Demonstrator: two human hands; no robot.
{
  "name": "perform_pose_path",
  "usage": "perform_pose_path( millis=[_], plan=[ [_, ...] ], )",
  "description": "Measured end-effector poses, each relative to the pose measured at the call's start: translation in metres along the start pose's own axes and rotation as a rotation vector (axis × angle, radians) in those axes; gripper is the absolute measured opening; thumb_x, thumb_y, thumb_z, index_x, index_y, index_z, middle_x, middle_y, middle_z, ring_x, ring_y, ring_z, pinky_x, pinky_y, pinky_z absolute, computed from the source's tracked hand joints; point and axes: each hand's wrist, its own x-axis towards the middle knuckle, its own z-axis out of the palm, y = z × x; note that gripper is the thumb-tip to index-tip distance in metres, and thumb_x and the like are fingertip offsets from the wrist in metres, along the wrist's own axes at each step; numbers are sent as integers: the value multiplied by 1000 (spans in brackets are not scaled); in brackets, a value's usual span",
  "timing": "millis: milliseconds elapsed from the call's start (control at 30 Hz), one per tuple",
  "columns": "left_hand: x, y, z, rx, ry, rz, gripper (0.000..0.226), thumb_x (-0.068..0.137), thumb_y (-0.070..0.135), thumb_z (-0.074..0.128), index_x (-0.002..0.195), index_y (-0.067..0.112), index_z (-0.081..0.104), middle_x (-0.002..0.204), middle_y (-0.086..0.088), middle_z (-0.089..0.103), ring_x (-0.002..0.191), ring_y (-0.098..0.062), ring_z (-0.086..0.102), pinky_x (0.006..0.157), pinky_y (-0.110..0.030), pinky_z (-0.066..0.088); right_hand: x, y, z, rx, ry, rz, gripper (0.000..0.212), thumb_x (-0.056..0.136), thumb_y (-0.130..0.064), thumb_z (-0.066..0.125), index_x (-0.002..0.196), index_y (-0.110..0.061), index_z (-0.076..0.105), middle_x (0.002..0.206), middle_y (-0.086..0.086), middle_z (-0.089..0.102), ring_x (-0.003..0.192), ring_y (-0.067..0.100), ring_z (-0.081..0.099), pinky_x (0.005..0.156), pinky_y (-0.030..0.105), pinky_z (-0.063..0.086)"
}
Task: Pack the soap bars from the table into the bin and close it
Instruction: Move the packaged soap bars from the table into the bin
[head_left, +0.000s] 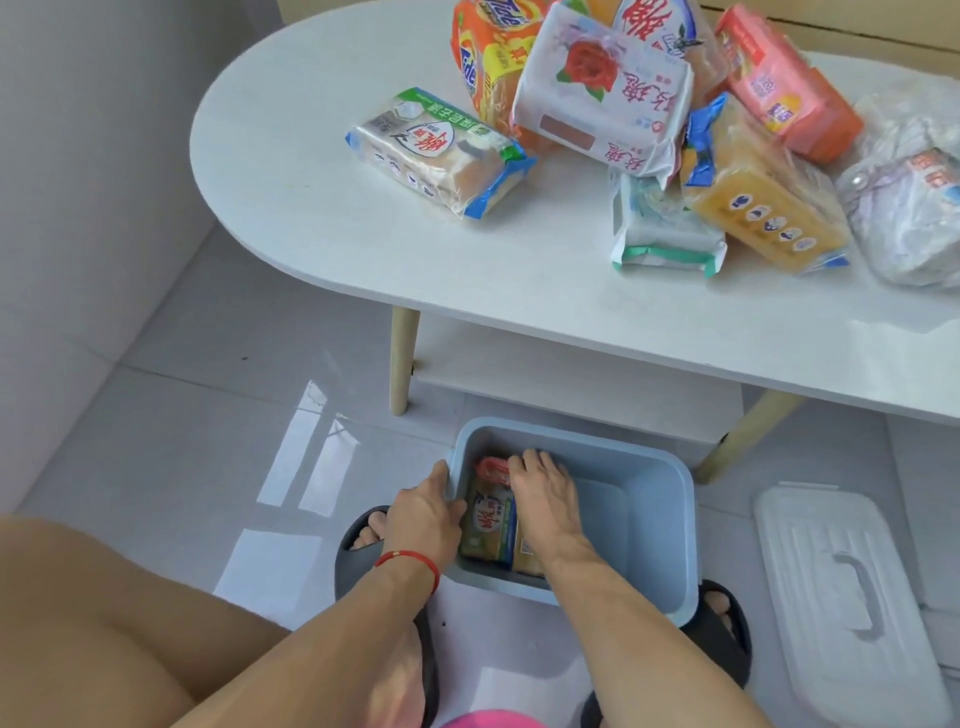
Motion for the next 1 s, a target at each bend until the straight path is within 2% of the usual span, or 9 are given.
perform_pose_path(
  millis=[200,300,433,567,667,733,833,933,1000],
  plan=[
    [1,-2,0,-24,-9,-2,43,99,27,53,139,16,46,110,-17,70,101,-37,67,92,-46,55,-16,-7,7,-41,28,34,63,93,-1,56,153,-8,39,147,11,49,138,30,43,123,47,24],
    [2,-2,3,-13,-13,-5,44,99,27,54,141,20,45,109,-17,70,101,-37,67,93,-47,54,-26,-3,11,24,-4,55,77,83,1,60,154,-18,39,151,6,42,142,29,37,123,48,22],
    [3,-4,4,-46,-7,-27,45,97,28,56,140,20,47,109,-15,69,103,-37,66,98,-50,52,-30,-3,13,77,-142,-11,94,78,-2,65,161,-19,24,157,2,28,146,27,25,126,45,17],
    [5,-1,5,-56,7,-43,44,95,29,59,137,21,51,110,-13,69,102,-35,66,100,-52,51,-29,16,-6,306,-317,-53,91,88,8,55,164,-27,18,171,-6,8,157,23,8,128,40,16],
    [2,4,0,-34,38,-19,37,94,28,61,130,17,57,114,-12,69,100,-33,67,94,-46,56,-41,28,-29,343,-302,-58,83,92,9,46,162,-29,23,171,-5,16,156,20,18,127,35,19],
    [-7,13,-8,108,114,66,33,96,32,55,126,18,54,116,-10,64,101,-31,63,87,-43,57,-51,29,-50,380,-243,-4,67,98,-2,44,157,-34,35,164,-3,35,147,22,37,121,35,32],
    [-29,42,-26,216,310,256,27,95,27,48,120,19,52,110,-8,62,98,-32,61,76,-46,57,-63,21,-95,442,-228,-35,45,103,-18,45,141,-39,56,135,0,66,114,23,65,94,37,55],
    [-64,81,-56,89,469,475,24,84,17,54,107,21,59,103,0,66,88,-28,63,65,-39,53,-75,10,-156,418,-212,-135,30,101,-26,48,104,-48,68,105,-2,76,94,22,71,81,44,60],
    [-87,107,-83,3,554,612,21,79,16,55,96,25,60,97,8,66,81,-22,63,62,-36,52,-85,7,-203,384,-138,-207,45,98,-24,50,77,-63,56,81,-6,69,76,21,66,65,38,56]
  ],
)
